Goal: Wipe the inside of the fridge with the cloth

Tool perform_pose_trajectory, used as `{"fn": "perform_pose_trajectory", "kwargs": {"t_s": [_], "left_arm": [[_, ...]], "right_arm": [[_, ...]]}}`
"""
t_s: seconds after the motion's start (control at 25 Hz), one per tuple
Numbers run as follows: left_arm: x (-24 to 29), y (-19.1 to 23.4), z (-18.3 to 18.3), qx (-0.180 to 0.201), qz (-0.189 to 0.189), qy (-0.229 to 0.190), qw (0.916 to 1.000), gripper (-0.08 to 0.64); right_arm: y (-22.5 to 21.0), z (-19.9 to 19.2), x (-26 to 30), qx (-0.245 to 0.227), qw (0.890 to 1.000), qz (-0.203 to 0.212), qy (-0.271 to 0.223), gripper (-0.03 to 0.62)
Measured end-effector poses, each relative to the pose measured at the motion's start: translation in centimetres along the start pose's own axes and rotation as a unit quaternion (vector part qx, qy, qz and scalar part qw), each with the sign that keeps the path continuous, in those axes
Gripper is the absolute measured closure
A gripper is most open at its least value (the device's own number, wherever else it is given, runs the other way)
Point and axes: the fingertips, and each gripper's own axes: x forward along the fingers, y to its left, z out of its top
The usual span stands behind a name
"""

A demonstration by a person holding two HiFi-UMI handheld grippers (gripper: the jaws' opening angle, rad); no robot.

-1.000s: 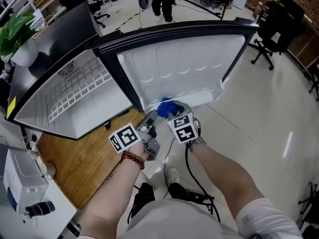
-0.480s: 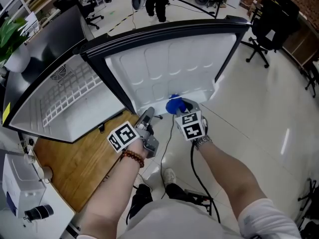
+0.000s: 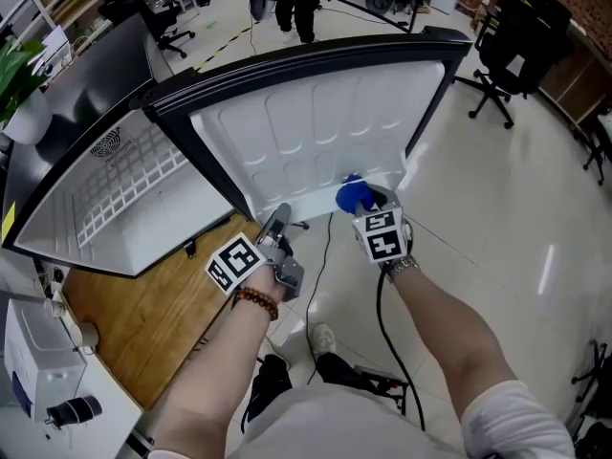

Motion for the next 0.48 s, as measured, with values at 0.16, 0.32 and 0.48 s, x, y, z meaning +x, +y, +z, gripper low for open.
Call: {"fn": "perform_pose_trajectory", "kwargs": {"t_s": [0.16, 0.32, 0.48], "left_arm": [[0.1, 0.0, -0.1, -0.002, 0.001, -0.003, 1.0000, 0.394], [0.3, 0.0, 0.0, 0.000, -0.001, -0.008, 1.0000, 0.394], [0.4, 0.1, 0.0, -0.001, 0.000, -0.011, 0.9999, 0.394]], "right_arm": [[-1.3, -0.2, -0.2, -0.002, 1.000, -0.015, 0.004, 0.522], [-2.7, -0.4, -0.3, -0.001, 1.000, -0.030, 0.009, 0.522], [-3.6, -0.7, -0.4, -0.002, 0.999, -0.046, 0.014, 0.522]]}}
